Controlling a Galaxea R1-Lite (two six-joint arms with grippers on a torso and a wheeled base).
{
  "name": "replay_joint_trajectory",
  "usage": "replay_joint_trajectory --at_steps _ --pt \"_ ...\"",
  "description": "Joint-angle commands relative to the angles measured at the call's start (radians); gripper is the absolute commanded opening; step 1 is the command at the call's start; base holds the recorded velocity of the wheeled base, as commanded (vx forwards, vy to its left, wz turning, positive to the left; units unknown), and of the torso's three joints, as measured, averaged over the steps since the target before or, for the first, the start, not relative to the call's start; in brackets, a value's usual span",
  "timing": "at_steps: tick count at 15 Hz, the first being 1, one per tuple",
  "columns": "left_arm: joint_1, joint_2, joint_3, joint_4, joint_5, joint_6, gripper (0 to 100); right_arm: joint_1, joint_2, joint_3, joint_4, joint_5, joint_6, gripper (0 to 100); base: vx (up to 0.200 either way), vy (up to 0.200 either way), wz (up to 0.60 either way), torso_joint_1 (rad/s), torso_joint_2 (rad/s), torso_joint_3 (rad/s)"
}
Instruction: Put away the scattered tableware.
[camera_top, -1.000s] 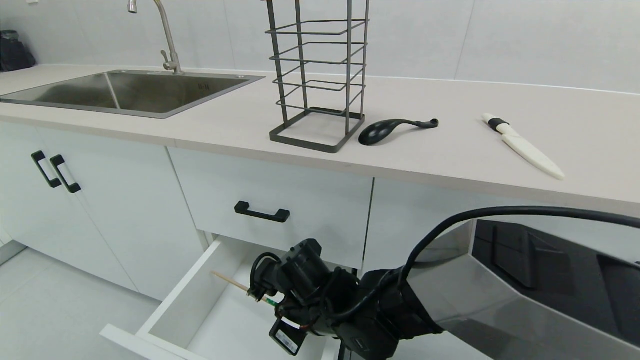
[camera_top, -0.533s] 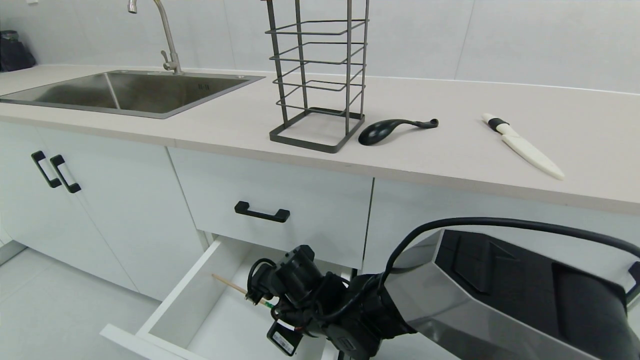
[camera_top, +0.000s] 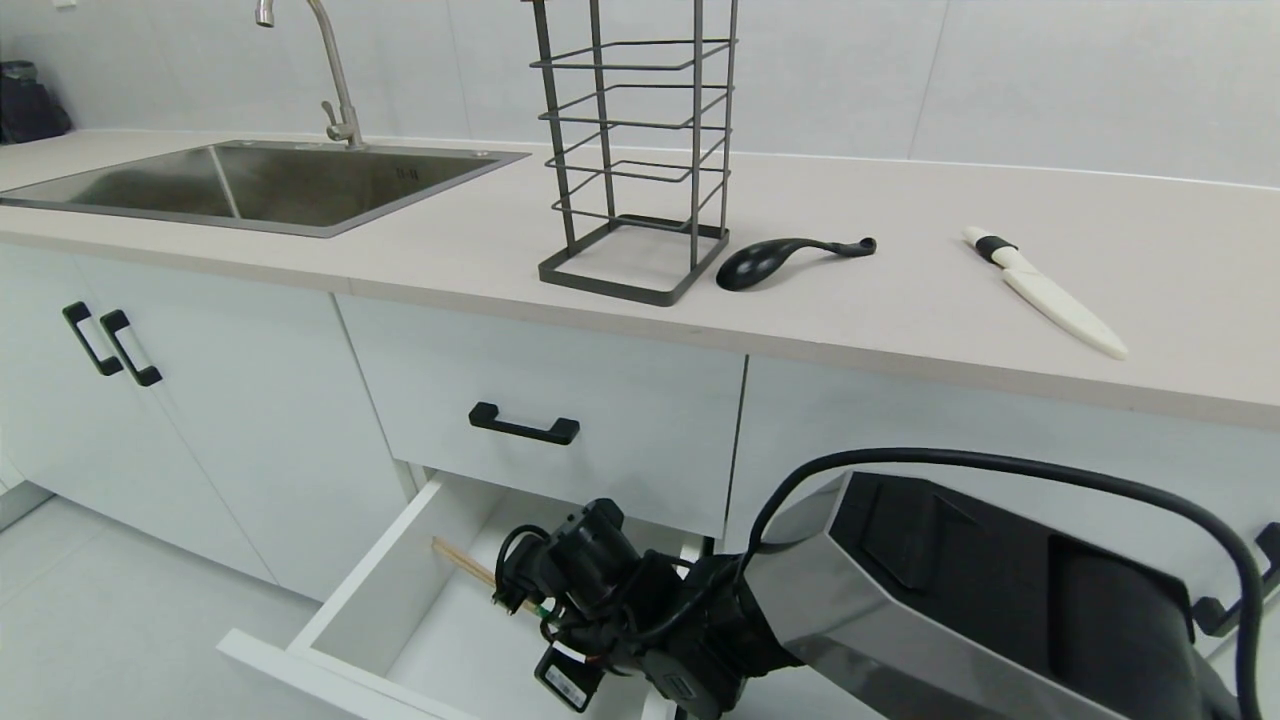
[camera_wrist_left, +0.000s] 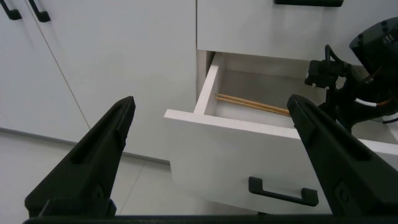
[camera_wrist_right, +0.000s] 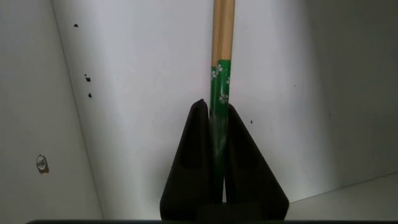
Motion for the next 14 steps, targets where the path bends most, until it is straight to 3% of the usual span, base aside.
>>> replay_joint_trajectory --at_steps 1,3,4,9,14 --pt "0.000 0.001 0.000 0.000 0.000 0.000 100 0.001 0.019 -0.007 -0.003 0.001 -0.018 0 0.000 0.000 0.00 0.000 0.00 0.000" --pt "0.000 0.001 0.000 0.000 0.000 0.000 100 0.001 0.032 -0.016 -0.003 0.003 -0.036 0 0.000 0.000 0.00 0.000 0.00 0.000" --pt "0.000 0.001 0.000 0.000 0.000 0.000 100 0.001 0.034 -0.019 -0.003 0.003 -0.036 100 0.000 0.000 0.00 0.000 0.00 0.000" --pt "0.000 0.001 0.000 0.001 0.000 0.000 100 0.005 -0.006 -0.032 0.008 0.006 -0.042 100 0.000 0.000 0.00 0.000 0.00 0.000" --pt "0.000 0.001 0.000 0.000 0.000 0.000 100 0.036 -0.224 -0.012 0.119 0.000 -0.041 100 0.000 0.000 0.00 0.000 0.00 0.000"
